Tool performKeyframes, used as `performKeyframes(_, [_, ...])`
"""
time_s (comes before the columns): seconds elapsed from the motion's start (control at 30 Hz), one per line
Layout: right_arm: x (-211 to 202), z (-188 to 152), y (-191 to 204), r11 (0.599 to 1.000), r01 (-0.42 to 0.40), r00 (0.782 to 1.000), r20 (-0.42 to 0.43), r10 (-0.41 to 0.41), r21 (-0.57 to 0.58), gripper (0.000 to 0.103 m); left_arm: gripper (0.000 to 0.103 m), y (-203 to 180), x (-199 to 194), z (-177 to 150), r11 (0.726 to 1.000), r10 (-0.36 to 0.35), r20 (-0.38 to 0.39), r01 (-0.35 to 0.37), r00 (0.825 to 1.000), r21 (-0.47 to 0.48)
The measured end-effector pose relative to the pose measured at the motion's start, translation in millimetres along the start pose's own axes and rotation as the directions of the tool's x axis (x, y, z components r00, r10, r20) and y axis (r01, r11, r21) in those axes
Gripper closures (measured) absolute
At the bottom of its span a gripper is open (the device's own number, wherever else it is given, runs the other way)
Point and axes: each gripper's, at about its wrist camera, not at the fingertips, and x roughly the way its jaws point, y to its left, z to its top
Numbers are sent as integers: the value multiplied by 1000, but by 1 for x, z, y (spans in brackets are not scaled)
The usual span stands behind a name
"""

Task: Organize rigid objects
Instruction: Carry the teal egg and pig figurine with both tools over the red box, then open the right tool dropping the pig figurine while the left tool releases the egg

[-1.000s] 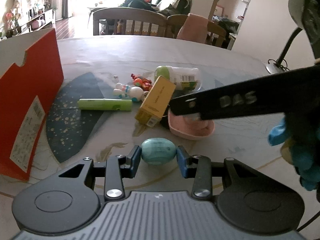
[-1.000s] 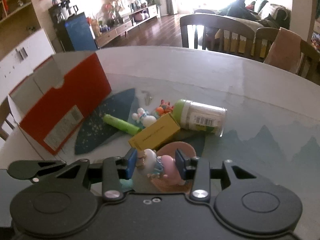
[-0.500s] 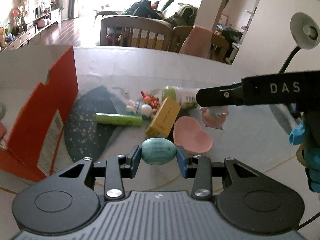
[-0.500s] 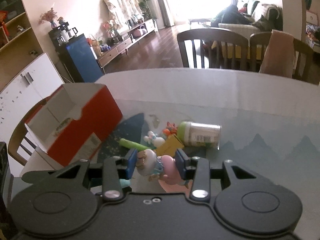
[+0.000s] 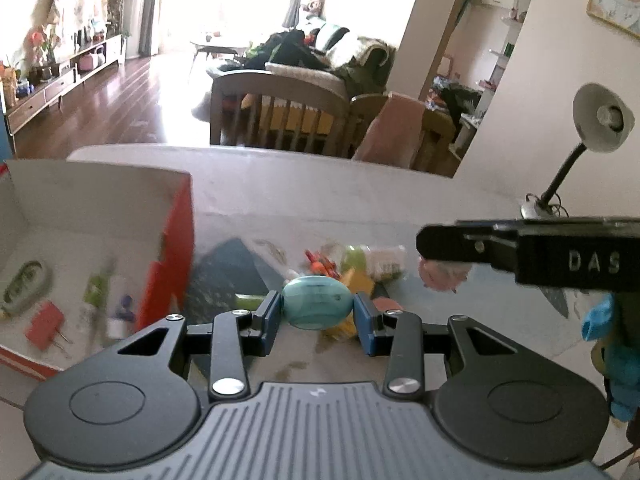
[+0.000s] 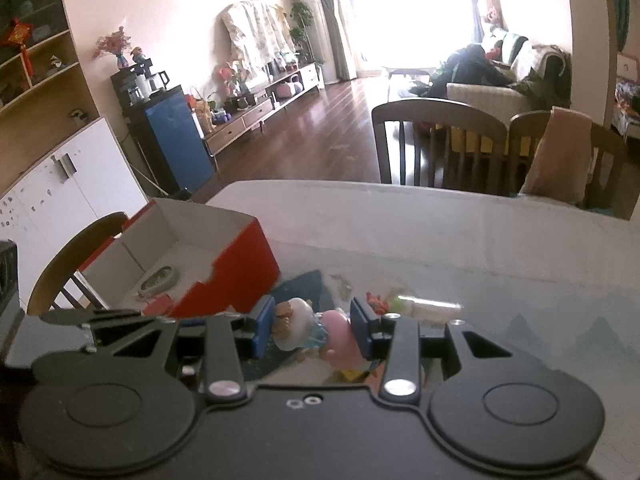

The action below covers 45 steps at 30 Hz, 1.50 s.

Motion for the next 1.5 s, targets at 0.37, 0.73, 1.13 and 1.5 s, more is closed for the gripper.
performKeyframes(0.37, [20,21,71,999,-28,999,28,29,-45,63,64,65,-34,30,999,-2,28,3,1000,-34])
performKeyframes(0.73, [56,38,134,998,-41,999,32,42,-54,63,64,147,-56,57,998,39,30,-38,999,-42])
performKeyframes(1.13, [116,31,178,998,-18,1000,-19,17,-55,62,64,237,-44,71,994,95,-32,-96,995,-47])
performKeyframes(1.5, [166,10,196,998,18,992,-122,-26,-64,62,64,262,8,66,994,104,-115,-101,988,34])
